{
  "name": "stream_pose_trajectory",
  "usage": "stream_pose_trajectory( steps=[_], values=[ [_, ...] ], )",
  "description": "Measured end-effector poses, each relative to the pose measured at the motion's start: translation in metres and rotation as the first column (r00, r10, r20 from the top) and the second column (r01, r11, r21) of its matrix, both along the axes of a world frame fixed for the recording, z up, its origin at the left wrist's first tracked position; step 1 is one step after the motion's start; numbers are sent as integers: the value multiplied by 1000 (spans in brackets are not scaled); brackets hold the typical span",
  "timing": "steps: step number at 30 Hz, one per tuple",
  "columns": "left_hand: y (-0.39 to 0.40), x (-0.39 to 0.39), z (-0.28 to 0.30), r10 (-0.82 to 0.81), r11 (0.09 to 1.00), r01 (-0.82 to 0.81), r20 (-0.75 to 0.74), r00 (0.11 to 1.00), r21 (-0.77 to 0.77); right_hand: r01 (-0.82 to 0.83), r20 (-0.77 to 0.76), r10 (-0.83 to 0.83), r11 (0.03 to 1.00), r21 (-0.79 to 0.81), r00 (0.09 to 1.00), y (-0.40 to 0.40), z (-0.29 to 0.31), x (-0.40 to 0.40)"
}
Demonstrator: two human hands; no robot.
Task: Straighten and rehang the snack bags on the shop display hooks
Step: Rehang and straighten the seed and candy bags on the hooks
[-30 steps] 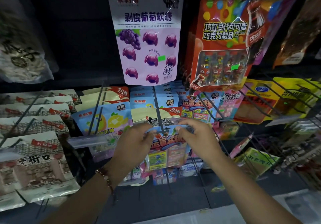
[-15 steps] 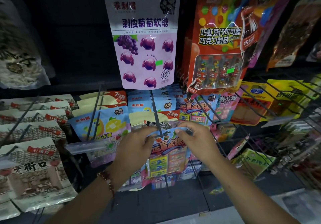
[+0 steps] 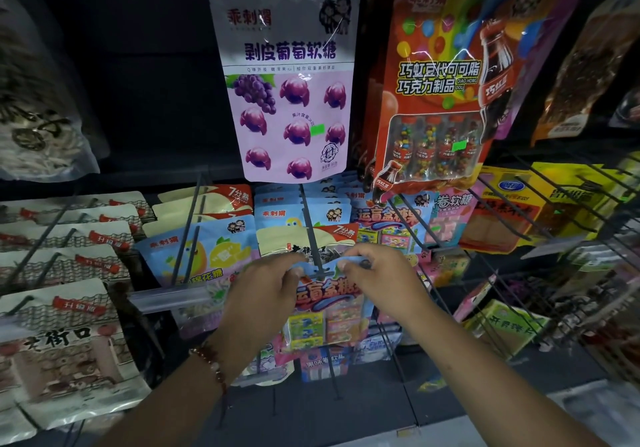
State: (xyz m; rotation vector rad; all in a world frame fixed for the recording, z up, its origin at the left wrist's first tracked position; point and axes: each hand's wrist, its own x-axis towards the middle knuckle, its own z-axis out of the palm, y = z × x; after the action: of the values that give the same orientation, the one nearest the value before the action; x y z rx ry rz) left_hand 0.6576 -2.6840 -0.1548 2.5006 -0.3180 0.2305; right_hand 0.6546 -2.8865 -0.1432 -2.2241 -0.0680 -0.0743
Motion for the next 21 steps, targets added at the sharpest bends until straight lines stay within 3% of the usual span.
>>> stream_pose_trajectory(
  steps=[8, 12, 15, 18, 21],
  values=[
    [-4, -16, 6, -49, 997, 45, -58, 997, -62, 10, 7, -10, 999, 35, 1000, -14, -4, -23],
    [-21, -34, 4, -123, 961, 63, -213, 969, -268, 12, 62, -14, 999, 30, 998, -39, -3, -39],
    [-36, -41, 3, -118, 876, -52, -317, 941, -480, 2, 100, 0, 1000, -24, 995, -57, -3, -57],
    [-59, -46, 1, -200, 866, -25, -391, 899, -499, 39, 84, -33, 997, -68, 996, -81, -8, -74],
    [-88, -53, 3, -280, 877, 68, -394, 875, -475, 83, 56, -82, 996, -15, 995, -108, -11, -89]
  ],
)
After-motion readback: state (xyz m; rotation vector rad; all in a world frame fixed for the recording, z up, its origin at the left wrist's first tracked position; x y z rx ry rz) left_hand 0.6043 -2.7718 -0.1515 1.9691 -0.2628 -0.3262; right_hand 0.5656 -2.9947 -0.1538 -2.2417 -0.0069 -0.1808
